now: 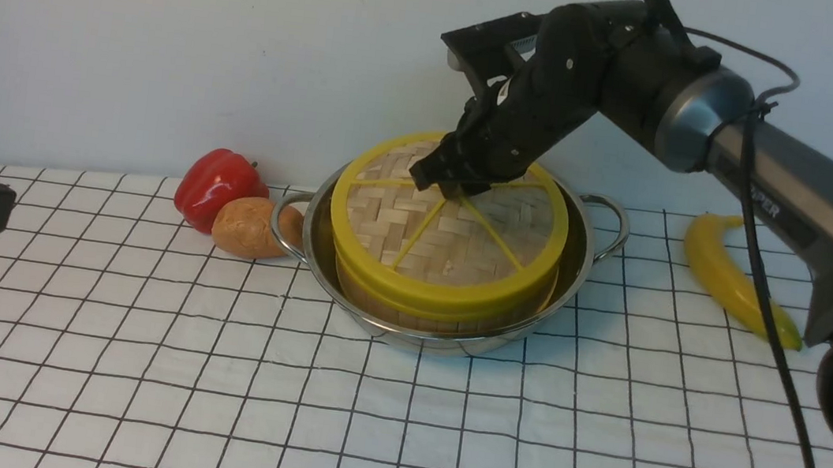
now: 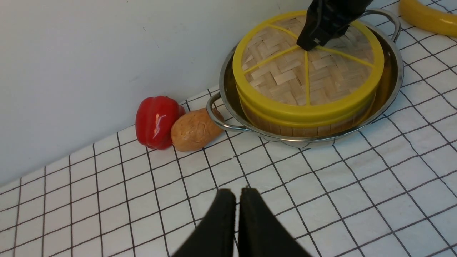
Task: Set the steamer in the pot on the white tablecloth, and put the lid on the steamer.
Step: 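Place the bamboo steamer lid onto the steamer basket in the pot with the right gripper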
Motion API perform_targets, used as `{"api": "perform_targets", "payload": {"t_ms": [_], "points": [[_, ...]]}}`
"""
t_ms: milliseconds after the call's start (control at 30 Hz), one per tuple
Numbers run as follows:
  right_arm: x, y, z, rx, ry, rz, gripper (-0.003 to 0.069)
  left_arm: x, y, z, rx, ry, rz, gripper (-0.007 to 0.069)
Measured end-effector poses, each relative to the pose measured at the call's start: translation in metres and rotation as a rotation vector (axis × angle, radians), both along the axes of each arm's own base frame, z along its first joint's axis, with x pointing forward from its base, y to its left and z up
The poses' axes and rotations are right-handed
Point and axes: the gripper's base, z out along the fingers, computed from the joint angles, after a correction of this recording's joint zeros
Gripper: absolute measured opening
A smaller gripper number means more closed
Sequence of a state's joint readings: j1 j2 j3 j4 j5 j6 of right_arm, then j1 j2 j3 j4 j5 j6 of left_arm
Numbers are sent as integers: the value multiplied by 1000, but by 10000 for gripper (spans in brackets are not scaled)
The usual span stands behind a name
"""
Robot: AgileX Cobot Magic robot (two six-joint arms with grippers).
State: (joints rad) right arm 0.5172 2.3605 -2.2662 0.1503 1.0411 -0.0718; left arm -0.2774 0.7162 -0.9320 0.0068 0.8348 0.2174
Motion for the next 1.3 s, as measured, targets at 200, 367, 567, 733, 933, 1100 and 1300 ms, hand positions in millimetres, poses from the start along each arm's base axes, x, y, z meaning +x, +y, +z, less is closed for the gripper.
{"api": "perform_targets", "payload": {"t_ms": [200,367,567,733,933,1100,1300], "points": [[0,0,0,-1,0,2,145,0,0,0,0,0,0,12],[-1,-1,4,0,-4,3,145,0,0,0,0,0,0,12],[-1,1,9,24,-25,1,145,0,0,0,0,0,0,12],[-1,1,9,24,-24,1,145,0,0,0,0,0,0,12],[-1,-1,8,-2,-24,-2,145,0,0,0,0,0,0,12],[-4,-4,7,-35,6,-4,145,0,0,0,0,0,0,12],[-10,-8,32,-13,-26,-9,145,0,0,0,0,0,0,12]]}}
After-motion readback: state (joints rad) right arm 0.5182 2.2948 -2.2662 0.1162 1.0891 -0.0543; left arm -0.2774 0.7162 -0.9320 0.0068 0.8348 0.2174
